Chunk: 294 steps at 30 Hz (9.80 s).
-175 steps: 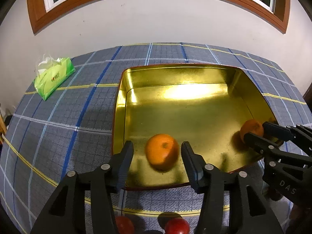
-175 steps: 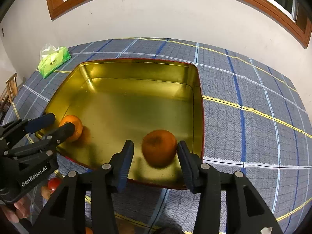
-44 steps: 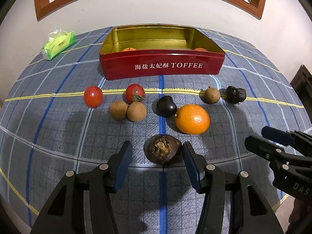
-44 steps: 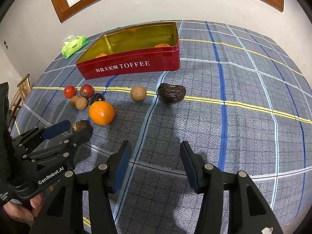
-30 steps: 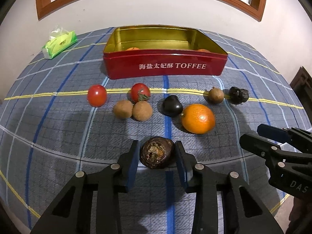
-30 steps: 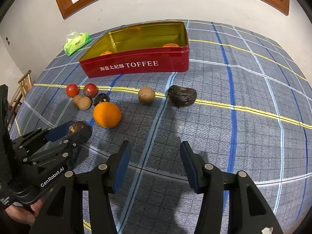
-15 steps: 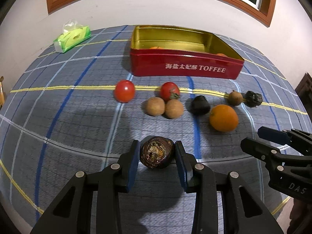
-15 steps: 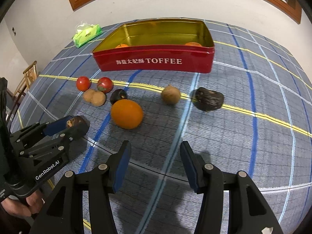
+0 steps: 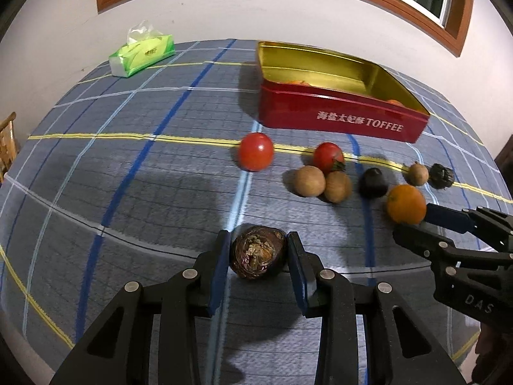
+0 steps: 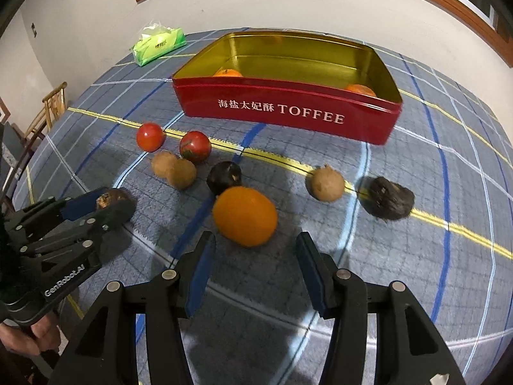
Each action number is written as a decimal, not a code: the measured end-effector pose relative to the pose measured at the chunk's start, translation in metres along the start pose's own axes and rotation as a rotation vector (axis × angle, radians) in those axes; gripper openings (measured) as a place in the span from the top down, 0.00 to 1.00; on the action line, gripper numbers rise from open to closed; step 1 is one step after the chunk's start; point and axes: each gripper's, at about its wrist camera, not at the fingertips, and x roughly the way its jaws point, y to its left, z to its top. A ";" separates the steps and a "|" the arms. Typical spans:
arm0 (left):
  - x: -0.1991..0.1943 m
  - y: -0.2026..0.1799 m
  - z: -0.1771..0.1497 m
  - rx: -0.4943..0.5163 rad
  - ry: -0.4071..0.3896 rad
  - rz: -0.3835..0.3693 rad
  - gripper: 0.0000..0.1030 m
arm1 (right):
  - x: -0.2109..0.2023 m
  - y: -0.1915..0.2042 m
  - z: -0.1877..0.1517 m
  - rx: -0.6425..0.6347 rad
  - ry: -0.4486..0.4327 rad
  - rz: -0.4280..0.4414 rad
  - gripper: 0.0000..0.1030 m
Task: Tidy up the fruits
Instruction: 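Grasp a large orange with the right tool while the left tool holds the brown fruit, then carry the brown fruit in the left tool over the tin while the right tool lowers its orange inside, then open the left tool to drop the brown fruit in the tin while the right tool releases its orange, then withdraw both open tools from the tin back toward the remaining fruits, then close the right tool on the large dark wrinkled fruit while the left tool grasps a red tomato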
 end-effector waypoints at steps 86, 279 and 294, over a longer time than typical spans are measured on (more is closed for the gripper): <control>0.004 -0.023 0.131 0.059 -0.113 0.006 0.65 | -0.024 -0.070 0.101 0.033 -0.146 -0.079 0.63; 0.035 -0.002 0.041 0.045 -0.039 0.066 0.49 | -0.003 -0.094 0.006 0.179 -0.096 -0.154 0.65; 0.047 -0.012 0.056 0.089 -0.060 0.051 0.60 | -0.001 -0.089 0.004 0.153 -0.098 -0.183 0.65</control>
